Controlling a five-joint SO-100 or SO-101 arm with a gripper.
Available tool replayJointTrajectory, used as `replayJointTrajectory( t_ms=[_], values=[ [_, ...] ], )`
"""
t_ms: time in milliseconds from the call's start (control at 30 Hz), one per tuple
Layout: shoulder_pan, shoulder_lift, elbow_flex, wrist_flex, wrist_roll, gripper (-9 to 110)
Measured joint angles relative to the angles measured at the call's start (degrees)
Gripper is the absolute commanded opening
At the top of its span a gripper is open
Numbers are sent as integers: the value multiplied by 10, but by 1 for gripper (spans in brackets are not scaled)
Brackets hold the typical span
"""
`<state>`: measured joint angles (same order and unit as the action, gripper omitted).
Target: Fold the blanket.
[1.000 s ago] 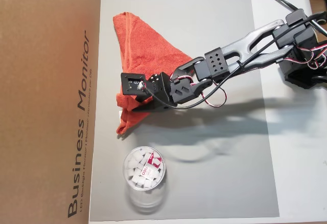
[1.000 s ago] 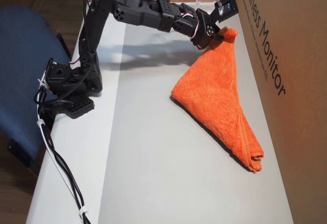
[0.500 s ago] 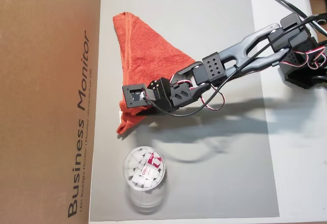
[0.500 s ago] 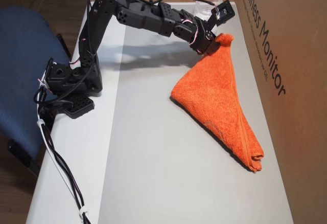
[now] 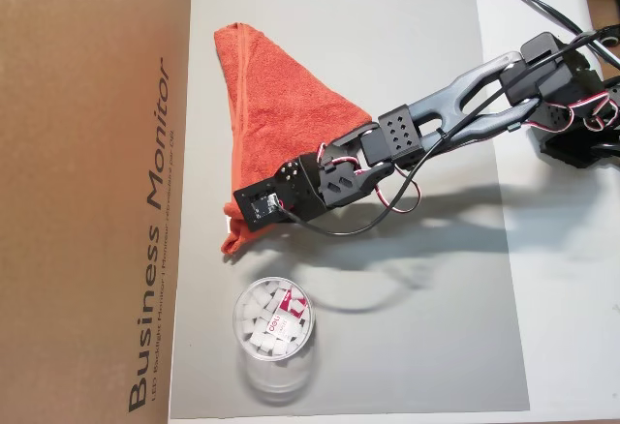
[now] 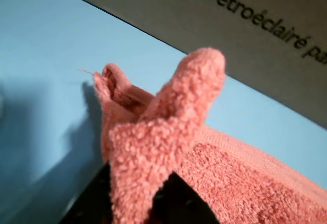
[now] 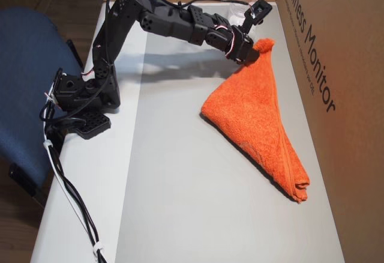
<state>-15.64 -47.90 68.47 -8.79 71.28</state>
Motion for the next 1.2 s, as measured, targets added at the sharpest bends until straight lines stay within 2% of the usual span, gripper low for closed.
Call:
replayJointTrajectory(
  t_ms=[267,767,967,1200],
  values=[
    [-6,8,-6,0,-110,1],
    [-10,16,-9,0,-249,1],
    [-12,16,-9,0,-271,9],
    [-18,17,-9,-1,-272,10]
  ],
)
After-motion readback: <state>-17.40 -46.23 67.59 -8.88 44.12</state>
